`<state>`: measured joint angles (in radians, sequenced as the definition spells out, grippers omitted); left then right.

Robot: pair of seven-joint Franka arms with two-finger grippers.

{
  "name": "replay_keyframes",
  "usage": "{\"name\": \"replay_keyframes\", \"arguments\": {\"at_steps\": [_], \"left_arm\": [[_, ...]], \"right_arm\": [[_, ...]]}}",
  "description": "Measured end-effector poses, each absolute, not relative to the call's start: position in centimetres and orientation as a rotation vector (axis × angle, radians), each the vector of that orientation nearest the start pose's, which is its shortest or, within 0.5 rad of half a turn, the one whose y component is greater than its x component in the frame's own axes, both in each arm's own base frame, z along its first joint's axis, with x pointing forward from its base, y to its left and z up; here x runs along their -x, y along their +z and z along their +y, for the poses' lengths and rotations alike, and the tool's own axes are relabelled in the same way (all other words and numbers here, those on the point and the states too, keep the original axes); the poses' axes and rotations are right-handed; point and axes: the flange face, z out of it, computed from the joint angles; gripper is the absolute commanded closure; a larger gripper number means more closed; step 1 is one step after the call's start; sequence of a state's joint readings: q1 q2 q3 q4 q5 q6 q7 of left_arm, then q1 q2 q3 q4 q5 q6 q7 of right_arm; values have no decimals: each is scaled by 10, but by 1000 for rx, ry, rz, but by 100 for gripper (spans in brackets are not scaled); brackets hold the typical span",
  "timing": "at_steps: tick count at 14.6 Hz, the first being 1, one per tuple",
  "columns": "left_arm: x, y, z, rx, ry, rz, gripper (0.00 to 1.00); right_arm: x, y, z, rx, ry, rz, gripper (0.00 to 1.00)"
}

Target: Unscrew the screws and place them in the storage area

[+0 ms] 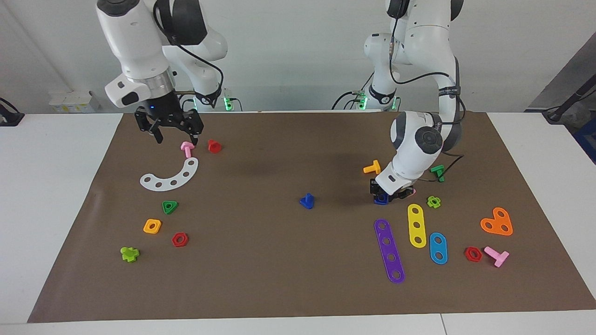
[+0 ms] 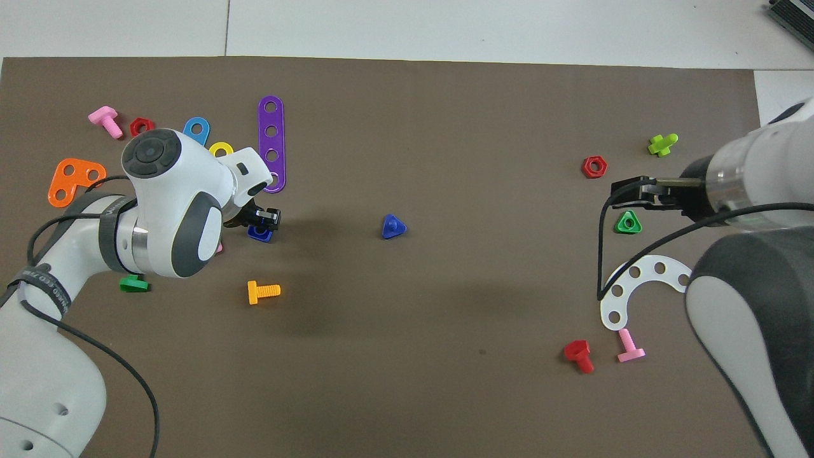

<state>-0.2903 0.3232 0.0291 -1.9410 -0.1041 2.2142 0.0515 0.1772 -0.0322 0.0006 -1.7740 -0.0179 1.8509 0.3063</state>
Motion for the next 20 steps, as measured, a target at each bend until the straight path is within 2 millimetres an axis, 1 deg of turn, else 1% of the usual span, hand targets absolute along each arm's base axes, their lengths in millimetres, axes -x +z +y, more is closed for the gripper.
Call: {"name": "replay_keyframes", "arguments": {"at_steps": [1,2,4,5,6,7,8,9,11,12,13,14,15,16,18,20], "left_arm": [[-588,315,-161,3183,82,400,0],[-589,317,-162,3184,70,400,0],[-594,329,-161,3188,31,397,0],[-599,341,-156,3193,10,384,0],[-604,355,-147,3197,3,361,0],[-608,373,-133,3203,3,329,0],[-610,394,-115,3209,2,287,0],[-610,416,-94,3216,2,241,0],[-600,453,-57,3226,21,159,0],[-593,468,-43,3230,30,126,0],[-586,483,-29,3229,31,99,0],[-579,497,-17,3221,33,82,0],[-571,511,-9,3205,38,76,0],[-563,524,-4,3185,47,80,0],[-550,549,-1,3153,74,95,0],[-543,569,0,3143,91,98,0]], "right_arm": [[-560,559,119,3106,-204,230,0],[-565,547,145,3087,-229,268,0],[-572,515,210,3056,-238,322,0],[-574,497,246,3052,-227,308,0],[-576,481,278,3054,-214,279,0],[-578,464,309,3053,-211,242,0],[-580,446,335,3050,-212,208,0],[-580,424,357,3054,-205,176,0],[-579,379,390,3076,-225,83,0],[-578,360,404,3083,-255,33,2],[-576,344,412,3089,-264,2,8],[-576,334,415,3097,-263,-13,20],[-576,330,415,3103,-259,-17,34],[-576,330,414,3104,-259,-16,43],[-576,329,414,3107,-254,-17,52],[-575,327,414,3110,-248,-18,53]]}}
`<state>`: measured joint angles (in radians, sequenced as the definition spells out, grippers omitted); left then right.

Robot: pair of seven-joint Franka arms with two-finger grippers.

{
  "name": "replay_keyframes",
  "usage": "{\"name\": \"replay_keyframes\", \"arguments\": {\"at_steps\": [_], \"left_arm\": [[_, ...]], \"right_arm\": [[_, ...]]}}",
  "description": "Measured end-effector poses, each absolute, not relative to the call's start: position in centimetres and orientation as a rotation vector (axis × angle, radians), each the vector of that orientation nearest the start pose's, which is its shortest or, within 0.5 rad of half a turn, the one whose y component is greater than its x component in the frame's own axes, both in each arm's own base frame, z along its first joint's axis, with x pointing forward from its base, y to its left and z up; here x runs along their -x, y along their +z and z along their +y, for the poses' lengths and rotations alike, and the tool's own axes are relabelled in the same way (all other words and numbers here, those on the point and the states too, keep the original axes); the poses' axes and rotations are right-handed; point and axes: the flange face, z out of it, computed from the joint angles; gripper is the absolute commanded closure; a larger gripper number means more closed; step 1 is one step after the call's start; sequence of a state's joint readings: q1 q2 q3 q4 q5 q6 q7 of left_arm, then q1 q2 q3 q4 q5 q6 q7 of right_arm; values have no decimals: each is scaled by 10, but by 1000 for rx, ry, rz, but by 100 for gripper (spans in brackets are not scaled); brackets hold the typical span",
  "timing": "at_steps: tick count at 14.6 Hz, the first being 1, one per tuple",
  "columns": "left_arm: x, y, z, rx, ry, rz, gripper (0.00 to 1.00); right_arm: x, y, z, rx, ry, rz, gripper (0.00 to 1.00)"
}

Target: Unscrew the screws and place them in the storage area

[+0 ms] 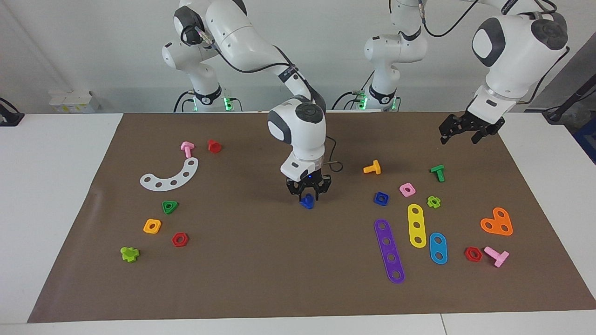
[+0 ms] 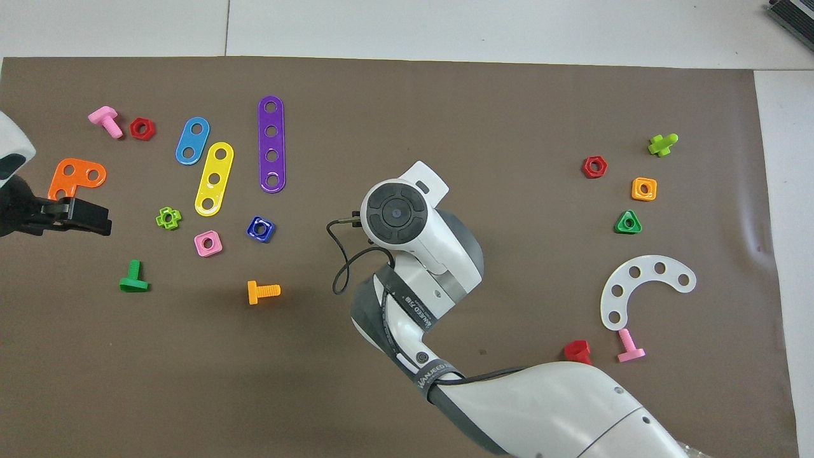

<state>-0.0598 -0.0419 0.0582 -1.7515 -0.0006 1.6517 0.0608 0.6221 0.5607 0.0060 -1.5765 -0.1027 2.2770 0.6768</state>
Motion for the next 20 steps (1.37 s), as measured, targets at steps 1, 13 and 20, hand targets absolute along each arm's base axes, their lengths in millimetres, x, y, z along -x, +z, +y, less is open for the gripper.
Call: {"name": "replay_keyframes", "arguments": {"at_steps": [1,13,20], "left_arm": [[-541,575,0,3143,91,96,0],[-543,581,-8,3142,43,72,0],[-544,581,-6,3156,27,132,0]], "right_arm": [[-575,326,413,3111,-246,-18,53],[-568,314,414,3124,-220,-28,63],[-570,315,413,3124,-222,-43,100]]}}
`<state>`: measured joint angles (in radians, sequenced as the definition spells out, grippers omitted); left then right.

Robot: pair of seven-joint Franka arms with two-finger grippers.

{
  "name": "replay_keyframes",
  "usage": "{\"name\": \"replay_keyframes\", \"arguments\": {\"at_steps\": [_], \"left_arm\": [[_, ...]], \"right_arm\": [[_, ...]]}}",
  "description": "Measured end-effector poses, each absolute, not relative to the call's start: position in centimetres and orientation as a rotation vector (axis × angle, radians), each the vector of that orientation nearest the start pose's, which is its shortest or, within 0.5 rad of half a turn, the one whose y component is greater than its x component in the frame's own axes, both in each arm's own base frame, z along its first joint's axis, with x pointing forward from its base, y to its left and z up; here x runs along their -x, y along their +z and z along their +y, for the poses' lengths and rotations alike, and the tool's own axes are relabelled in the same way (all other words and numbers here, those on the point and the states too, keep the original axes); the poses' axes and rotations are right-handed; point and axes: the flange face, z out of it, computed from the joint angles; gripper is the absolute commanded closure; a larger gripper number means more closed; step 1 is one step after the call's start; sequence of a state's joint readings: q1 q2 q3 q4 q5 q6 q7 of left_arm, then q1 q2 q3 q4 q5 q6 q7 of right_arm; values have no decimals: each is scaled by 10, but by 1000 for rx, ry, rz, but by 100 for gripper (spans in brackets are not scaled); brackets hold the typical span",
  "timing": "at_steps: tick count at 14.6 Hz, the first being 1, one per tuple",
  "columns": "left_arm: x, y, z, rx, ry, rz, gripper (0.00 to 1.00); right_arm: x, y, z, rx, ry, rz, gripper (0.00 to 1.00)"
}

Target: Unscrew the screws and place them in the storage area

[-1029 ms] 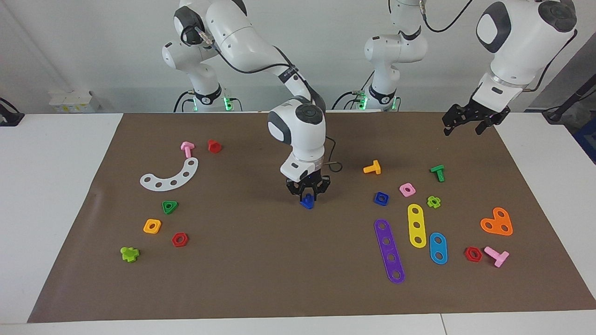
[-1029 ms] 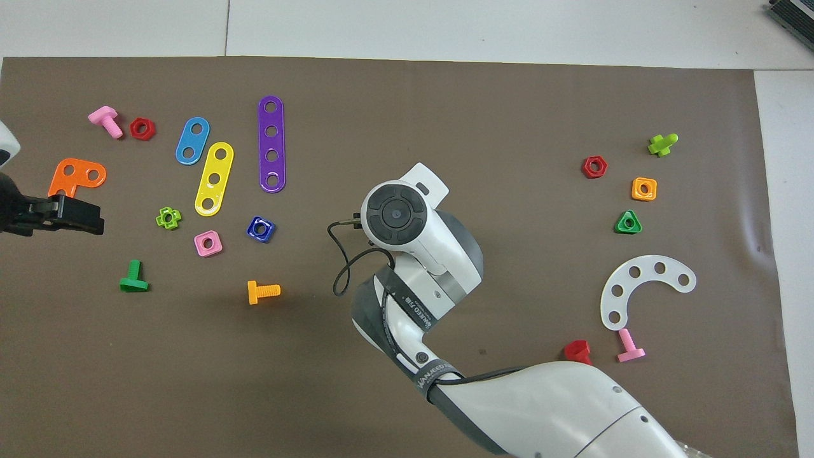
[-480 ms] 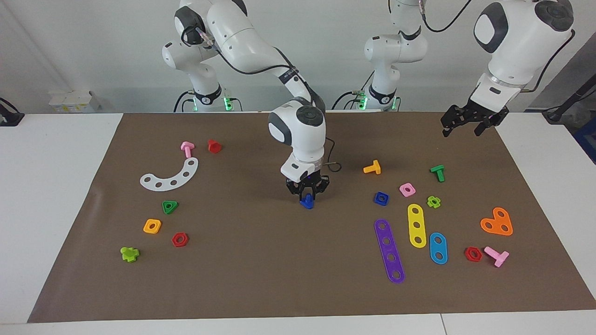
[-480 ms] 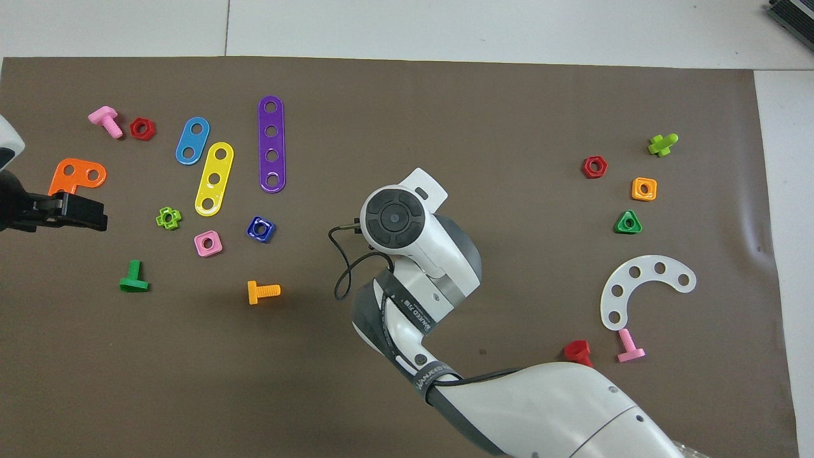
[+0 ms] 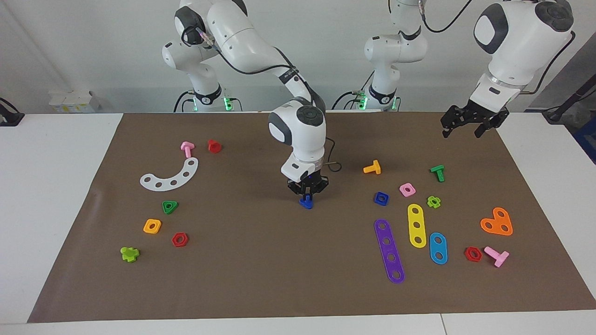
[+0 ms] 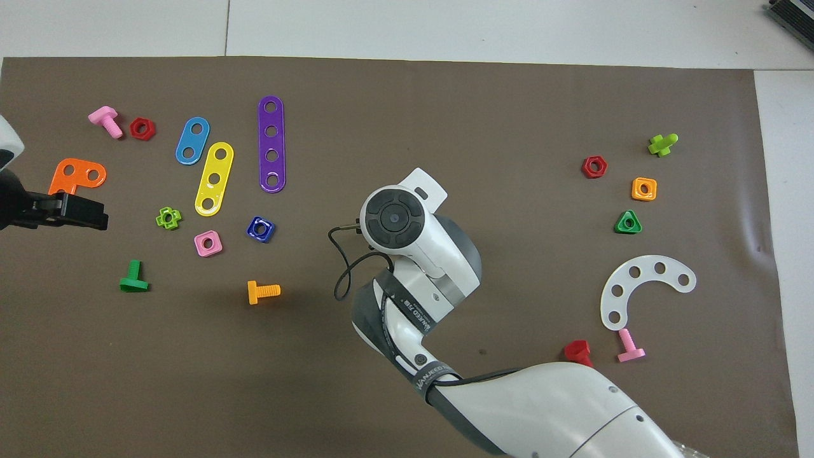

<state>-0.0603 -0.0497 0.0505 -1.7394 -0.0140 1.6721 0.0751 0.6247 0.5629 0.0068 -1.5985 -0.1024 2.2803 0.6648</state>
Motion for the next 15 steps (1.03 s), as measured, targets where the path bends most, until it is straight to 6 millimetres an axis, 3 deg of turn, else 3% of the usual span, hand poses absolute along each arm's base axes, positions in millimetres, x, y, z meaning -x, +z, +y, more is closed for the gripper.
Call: {"name": "replay_keyframes", "arguments": {"at_steps": [3,6,9,11,13,15], "left_arm": [[-544,580,-5,3159,26,133,0],[-545,578,-5,3159,17,136,0],[-546,568,-5,3158,-26,135,0],[-544,566,-5,3159,-28,135,0],[-543,568,-5,3159,-32,135,0],[-543,568,-5,3159,-34,135,0]], "right_arm": [[-578,326,407,3117,-233,-29,100],[-598,366,370,3118,-241,68,100],[-621,424,291,3123,-252,129,100],[-632,441,228,3135,-248,155,100],[-637,436,168,3129,-199,190,100],[-637,416,121,3102,-147,198,100]]}}
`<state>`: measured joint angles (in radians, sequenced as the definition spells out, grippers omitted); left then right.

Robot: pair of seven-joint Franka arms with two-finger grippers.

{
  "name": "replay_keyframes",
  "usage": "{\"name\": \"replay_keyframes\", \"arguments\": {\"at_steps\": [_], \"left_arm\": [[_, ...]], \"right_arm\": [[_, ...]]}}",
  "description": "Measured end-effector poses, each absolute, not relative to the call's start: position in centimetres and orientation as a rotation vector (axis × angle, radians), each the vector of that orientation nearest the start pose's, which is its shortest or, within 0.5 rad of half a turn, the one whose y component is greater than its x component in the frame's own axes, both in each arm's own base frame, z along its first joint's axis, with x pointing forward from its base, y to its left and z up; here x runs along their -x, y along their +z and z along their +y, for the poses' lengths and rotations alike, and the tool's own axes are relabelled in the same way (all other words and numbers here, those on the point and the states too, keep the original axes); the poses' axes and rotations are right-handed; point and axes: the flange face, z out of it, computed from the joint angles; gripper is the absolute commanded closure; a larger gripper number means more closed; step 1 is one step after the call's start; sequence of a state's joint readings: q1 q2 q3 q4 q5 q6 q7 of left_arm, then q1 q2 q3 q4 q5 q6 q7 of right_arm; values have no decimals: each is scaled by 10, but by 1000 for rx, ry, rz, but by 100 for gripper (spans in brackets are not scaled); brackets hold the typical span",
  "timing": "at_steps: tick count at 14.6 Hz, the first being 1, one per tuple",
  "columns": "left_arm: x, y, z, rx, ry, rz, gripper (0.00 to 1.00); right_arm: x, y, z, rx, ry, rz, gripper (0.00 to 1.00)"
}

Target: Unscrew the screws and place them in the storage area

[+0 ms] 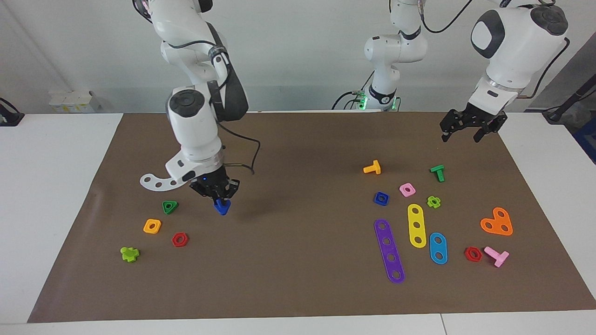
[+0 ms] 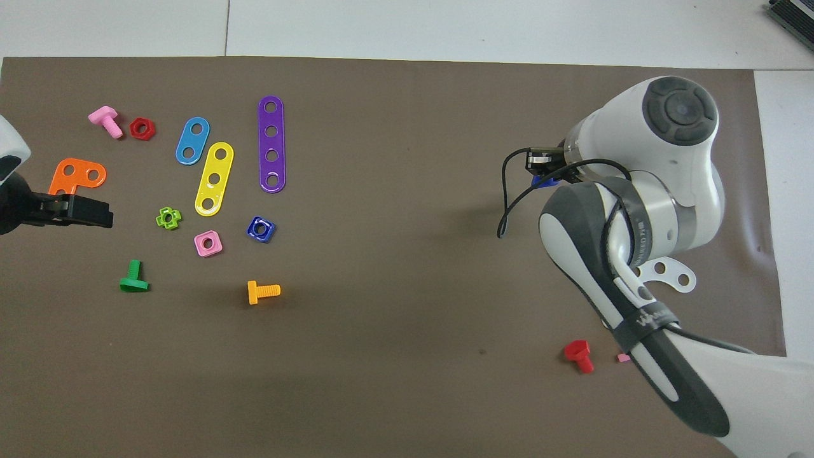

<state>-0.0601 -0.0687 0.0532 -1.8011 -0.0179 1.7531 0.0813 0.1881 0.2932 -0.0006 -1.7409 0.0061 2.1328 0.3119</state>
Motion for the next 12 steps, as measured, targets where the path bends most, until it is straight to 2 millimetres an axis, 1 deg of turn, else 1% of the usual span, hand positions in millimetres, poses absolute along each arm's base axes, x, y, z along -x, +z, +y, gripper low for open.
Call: {"name": "replay_keyframes", "arguments": {"at_steps": [2,4,5,7,9,10,11,12], "left_arm": [[-543,568,-5,3159,-33,135,0],[-543,568,-5,3159,-33,135,0],[-543,568,-5,3159,-33,135,0],[-543,568,-5,3159,-33,135,0],[-543,568,-5,3159,-33,135,0],[-543,568,-5,3159,-33,135,0],[-543,568,-5,3159,-33,135,0],[-543,568,-5,3159,-33,135,0]], "right_arm": [[-633,395,86,3074,-132,192,100],[-621,371,62,3063,-143,166,100],[-612,357,52,3066,-147,160,100],[-596,334,42,3072,-146,152,100],[-585,320,34,3075,-145,154,100],[-582,316,31,3076,-149,157,61],[-580,313,30,3076,-152,161,2],[-580,313,29,3076,-153,163,0]]}}
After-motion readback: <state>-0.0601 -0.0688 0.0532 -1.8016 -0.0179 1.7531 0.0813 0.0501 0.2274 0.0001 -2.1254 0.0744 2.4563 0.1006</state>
